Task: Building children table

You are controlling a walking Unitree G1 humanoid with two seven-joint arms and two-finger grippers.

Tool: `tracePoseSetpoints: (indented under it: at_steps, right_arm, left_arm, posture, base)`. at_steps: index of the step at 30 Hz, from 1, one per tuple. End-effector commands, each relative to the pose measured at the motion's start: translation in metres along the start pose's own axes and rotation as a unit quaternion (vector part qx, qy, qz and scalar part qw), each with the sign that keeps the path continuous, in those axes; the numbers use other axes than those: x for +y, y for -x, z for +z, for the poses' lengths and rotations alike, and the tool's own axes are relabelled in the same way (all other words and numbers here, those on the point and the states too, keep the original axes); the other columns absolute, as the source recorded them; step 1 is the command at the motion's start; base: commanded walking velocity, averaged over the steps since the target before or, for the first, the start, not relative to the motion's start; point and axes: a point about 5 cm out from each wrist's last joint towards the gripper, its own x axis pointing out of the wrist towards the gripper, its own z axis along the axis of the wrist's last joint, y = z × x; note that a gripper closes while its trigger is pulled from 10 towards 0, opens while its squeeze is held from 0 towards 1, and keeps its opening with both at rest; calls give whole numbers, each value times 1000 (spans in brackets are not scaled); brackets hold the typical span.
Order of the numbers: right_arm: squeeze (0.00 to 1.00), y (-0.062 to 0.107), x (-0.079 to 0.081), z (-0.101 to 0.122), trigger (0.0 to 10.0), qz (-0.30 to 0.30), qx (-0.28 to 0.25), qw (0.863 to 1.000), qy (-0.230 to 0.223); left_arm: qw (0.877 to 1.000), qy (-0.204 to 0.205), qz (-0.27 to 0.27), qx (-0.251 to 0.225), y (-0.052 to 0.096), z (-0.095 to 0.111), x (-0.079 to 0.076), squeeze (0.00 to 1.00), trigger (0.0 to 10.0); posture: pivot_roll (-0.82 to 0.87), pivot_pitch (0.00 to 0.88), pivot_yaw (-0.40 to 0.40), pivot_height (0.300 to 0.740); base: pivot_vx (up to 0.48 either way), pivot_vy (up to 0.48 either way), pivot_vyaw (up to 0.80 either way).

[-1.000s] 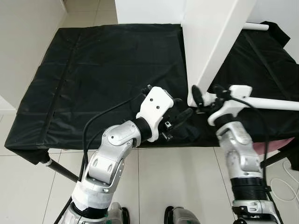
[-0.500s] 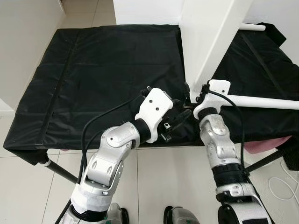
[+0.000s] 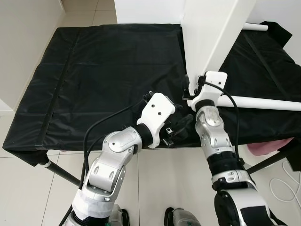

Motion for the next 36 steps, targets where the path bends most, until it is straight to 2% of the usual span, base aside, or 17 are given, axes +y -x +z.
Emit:
tracePoseSetpoints:
  at_steps: [1,12,22,30,36]
  right_arm:
    - [0,-3,-2,-2,10000,-6,7,1000,5]
    - [0,-14,-10,0,10000,-21,5,999,38]
    - [0,-23,-14,-1,10000,-41,23,998,39]
    - [0,-22,-10,-11,10000,-28,36,998,45]
    - [0,-22,-10,-11,10000,-28,36,998,45]
  left_arm:
    - [999,-2,52,2,0,1,2,0,10000]
    - [999,1,42,0,-1,4,-2,0,10000]
    - [999,2,42,-3,-2,7,-2,0,10000]
    - [999,3,48,-2,-1,8,-2,0,10000]
    - [999,3,48,-2,-1,8,-2,0,10000]
  posture:
    - [-10,146,29,740]
    - [-11,159,41,740]
    - [-6,170,48,740]
    - [2,176,49,740]
    - [2,176,49,740]
  base:
    - [0,0,0]
    - [0,0,0]
    - [0,0,0]
    - [0,0,0]
    - [0,0,0]
